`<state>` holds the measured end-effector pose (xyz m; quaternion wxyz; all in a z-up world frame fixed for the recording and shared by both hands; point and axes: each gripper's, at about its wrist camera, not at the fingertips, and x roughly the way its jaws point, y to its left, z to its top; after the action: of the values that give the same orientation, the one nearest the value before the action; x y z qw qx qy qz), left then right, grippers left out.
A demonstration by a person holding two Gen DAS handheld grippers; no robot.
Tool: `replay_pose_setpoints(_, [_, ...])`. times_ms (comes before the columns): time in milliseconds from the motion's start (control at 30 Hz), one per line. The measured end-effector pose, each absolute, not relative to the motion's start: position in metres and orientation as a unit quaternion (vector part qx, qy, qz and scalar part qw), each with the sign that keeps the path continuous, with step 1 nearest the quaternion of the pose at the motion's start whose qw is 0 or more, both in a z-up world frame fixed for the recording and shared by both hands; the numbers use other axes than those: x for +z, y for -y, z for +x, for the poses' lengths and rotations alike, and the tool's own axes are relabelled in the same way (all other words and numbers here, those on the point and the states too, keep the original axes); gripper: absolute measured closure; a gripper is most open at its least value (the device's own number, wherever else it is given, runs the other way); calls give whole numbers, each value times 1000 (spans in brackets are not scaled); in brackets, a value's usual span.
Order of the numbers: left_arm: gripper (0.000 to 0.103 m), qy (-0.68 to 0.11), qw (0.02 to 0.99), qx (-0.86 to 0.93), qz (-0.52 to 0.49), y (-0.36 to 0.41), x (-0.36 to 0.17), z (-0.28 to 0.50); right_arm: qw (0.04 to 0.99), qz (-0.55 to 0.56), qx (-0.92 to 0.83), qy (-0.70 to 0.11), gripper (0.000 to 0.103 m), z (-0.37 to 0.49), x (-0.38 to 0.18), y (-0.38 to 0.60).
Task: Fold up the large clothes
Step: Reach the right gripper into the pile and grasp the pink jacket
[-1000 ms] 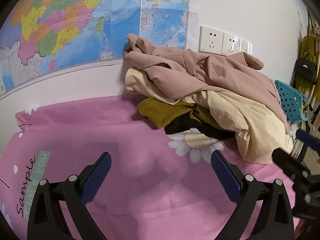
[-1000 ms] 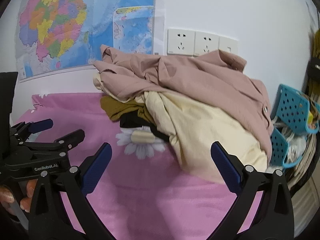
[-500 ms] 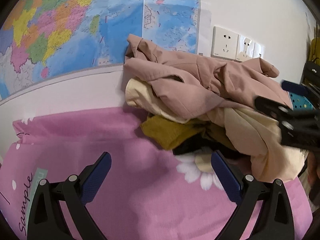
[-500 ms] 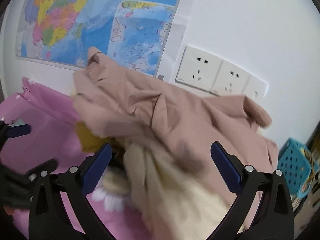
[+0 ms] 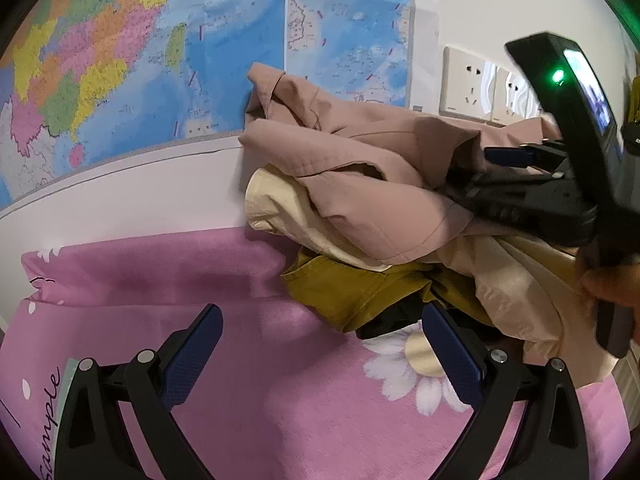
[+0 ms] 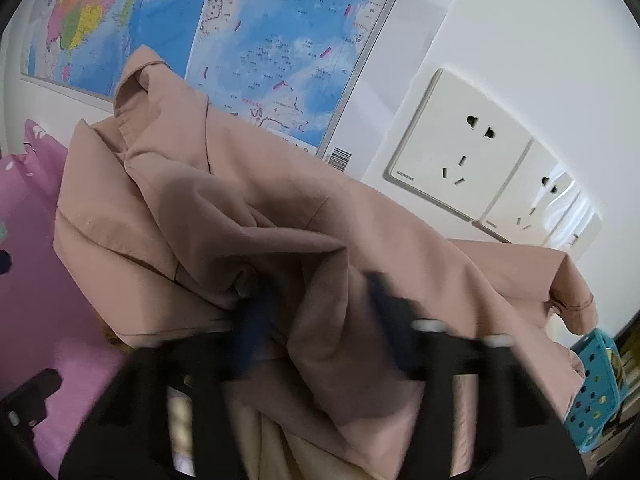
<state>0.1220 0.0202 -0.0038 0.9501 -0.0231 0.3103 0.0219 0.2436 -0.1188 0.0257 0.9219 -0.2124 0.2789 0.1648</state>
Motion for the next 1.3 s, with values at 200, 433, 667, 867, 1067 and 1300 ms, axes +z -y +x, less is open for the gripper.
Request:
replay_pose_setpoints(200, [7,-311,950,29,-32,-29,-6,127,935,-159,199,-246,100,211,69,154])
replay_pose_setpoints(433, [7,-311,949,34,-35,-38,-9,133,933,-101,240,-247,94,180,94,197])
replay_pose_setpoints(667, [7,-309,949,47,-43,-47,-14,143,920,-206,249,-223,11,172,68,142])
replay_pose_setpoints(867, [7,-305,950,55,-42,-55,-22,151,887,-298,264,-235,24,195,39,77])
replay_pose_setpoints(1067, [7,-305,950,23,-57,-62,-28,157,903,-202,279,-256,95,206,73,106])
replay_pose_setpoints(1300, [7,-252,961,-93,-64,-52,-19,150,947,-53,273,-160,96,163,181,195])
